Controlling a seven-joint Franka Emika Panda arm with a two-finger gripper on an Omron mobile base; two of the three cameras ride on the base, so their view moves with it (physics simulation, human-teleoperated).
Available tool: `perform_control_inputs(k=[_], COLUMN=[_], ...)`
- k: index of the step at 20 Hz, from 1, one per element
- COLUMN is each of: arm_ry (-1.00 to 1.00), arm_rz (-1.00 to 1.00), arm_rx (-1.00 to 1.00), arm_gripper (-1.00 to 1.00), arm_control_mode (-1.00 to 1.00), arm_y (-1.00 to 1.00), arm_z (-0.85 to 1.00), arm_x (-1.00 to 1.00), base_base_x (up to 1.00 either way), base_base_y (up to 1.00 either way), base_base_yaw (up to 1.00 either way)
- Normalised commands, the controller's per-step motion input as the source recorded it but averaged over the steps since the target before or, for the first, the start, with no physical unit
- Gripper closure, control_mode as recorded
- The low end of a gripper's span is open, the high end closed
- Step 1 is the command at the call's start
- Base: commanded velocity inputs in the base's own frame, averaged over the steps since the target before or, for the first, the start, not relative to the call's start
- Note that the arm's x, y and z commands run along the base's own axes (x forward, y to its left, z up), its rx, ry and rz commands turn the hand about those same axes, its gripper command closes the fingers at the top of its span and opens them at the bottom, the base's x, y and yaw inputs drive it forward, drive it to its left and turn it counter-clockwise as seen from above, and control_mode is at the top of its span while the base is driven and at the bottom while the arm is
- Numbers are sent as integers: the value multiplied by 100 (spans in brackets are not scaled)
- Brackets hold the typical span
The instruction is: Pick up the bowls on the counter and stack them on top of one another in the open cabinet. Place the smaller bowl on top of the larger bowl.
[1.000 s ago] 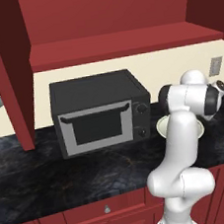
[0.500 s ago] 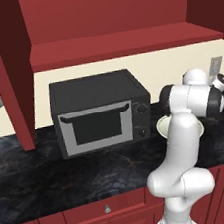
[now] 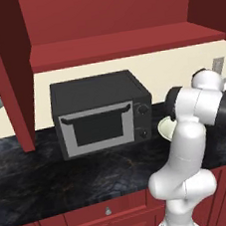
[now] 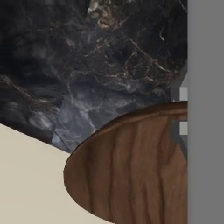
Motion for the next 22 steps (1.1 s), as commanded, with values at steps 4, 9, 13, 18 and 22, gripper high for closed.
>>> perform_control_inputs(k=[4,9,13,18,22], arm_ry=[-9,-7,-4,-2,0], arm_rz=[0,0,0,0,0], arm_rx=[0,0,0,0,-5], arm_gripper=[100,100,100,100,100], arm_control_mode=[-100,-100,-100,-100,-100], arm_y=[2,7,14,18,25], arm_z=[40,41,34,27,33], arm_x=[-39,-34,-39,-43,-41], base_base_x=[0,0,0,0,0], base_base_y=[0,0,0,0,0], base_base_yaw=[0,0,0,0,0])
